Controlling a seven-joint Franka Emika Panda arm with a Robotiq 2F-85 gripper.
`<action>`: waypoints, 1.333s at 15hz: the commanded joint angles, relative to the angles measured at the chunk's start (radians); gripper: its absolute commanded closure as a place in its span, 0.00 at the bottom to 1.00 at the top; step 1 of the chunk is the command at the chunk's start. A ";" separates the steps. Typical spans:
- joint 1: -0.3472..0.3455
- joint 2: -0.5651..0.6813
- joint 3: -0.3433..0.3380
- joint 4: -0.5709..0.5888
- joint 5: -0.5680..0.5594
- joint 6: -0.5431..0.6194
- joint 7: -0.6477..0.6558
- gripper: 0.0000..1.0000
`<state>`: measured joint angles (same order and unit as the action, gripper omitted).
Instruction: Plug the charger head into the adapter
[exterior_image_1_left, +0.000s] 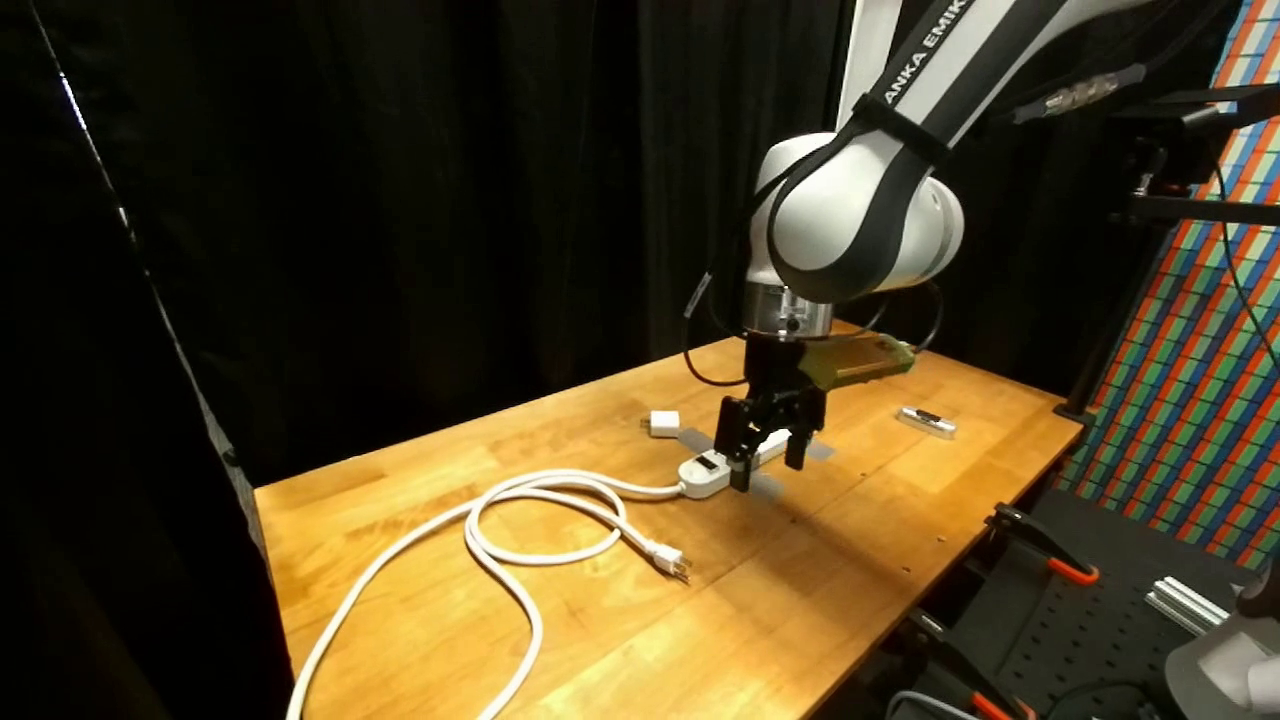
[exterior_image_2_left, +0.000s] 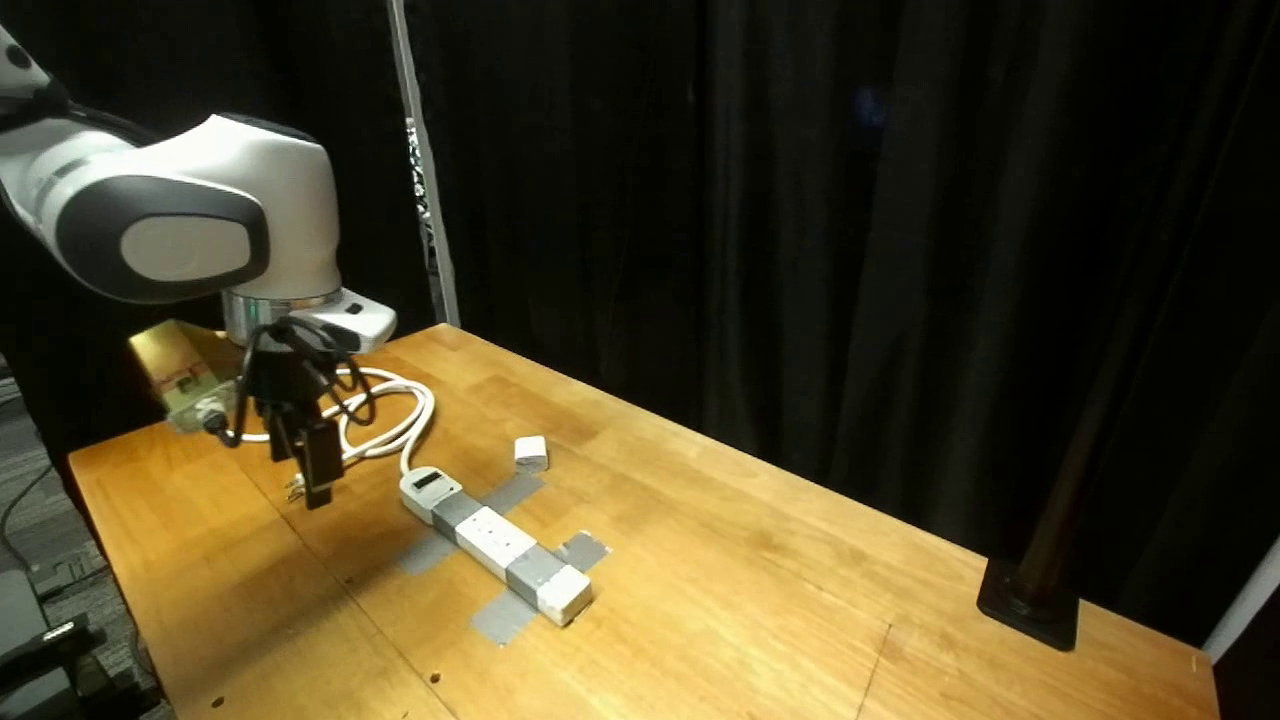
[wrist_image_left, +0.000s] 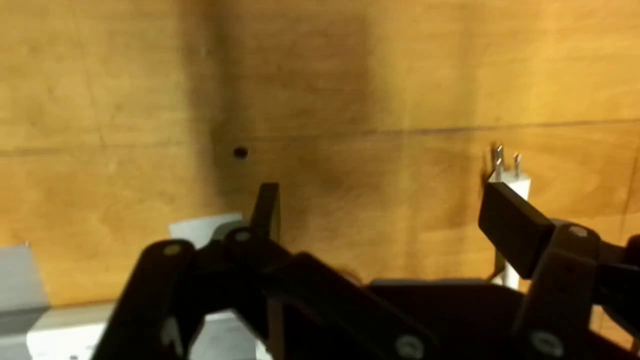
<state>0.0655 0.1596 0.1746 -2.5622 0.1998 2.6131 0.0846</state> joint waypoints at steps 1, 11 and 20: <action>0.037 0.145 -0.103 0.137 -0.222 0.175 0.059 0.00; -0.312 0.455 0.167 0.441 -0.024 0.475 -0.348 0.00; -0.383 0.481 0.234 0.451 -0.029 0.451 -0.359 0.00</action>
<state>-0.3124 0.6382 0.4058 -2.1122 0.2005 3.0637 -0.3009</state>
